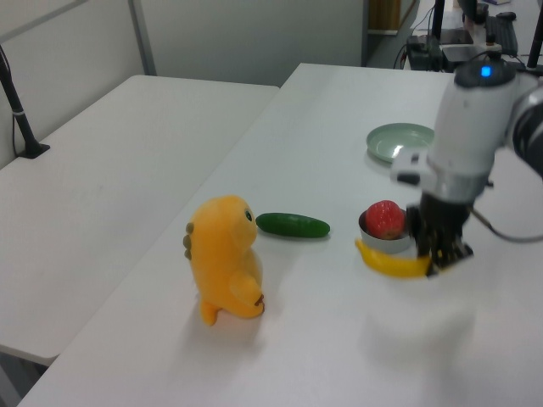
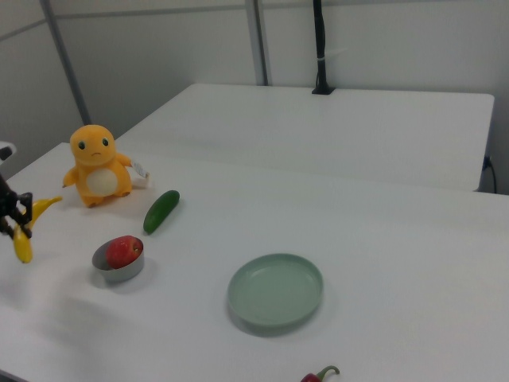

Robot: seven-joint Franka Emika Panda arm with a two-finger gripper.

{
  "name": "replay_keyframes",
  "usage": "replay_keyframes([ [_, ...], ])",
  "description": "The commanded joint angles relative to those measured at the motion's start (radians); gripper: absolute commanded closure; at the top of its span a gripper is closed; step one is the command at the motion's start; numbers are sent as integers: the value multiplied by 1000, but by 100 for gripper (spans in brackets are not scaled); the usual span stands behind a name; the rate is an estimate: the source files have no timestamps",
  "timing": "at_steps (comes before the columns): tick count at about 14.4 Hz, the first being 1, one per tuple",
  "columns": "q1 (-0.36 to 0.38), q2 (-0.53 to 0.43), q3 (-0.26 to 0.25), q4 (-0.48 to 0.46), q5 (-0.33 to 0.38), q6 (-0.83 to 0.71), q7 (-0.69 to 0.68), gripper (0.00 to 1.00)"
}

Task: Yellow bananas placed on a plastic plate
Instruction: 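Lift the banana and carry it toward the green plate, then lower the banana onto the plate and open the gripper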

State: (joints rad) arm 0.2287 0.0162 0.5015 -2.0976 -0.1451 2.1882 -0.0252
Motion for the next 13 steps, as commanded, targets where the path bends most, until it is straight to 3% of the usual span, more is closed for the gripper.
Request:
replay_keyframes([
  [1, -60, -62, -99, 19, 1, -63, 71, 100],
  [4, -84, -61, -294, 42, 1, -68, 110, 100],
  [7, -114, -56, -430, 63, 1, -70, 114, 100],
  [10, -141, -26, -538, 70, -1, -54, 102, 100],
  [13, -203, 43, -555, 97, -1, -35, 110, 100],
])
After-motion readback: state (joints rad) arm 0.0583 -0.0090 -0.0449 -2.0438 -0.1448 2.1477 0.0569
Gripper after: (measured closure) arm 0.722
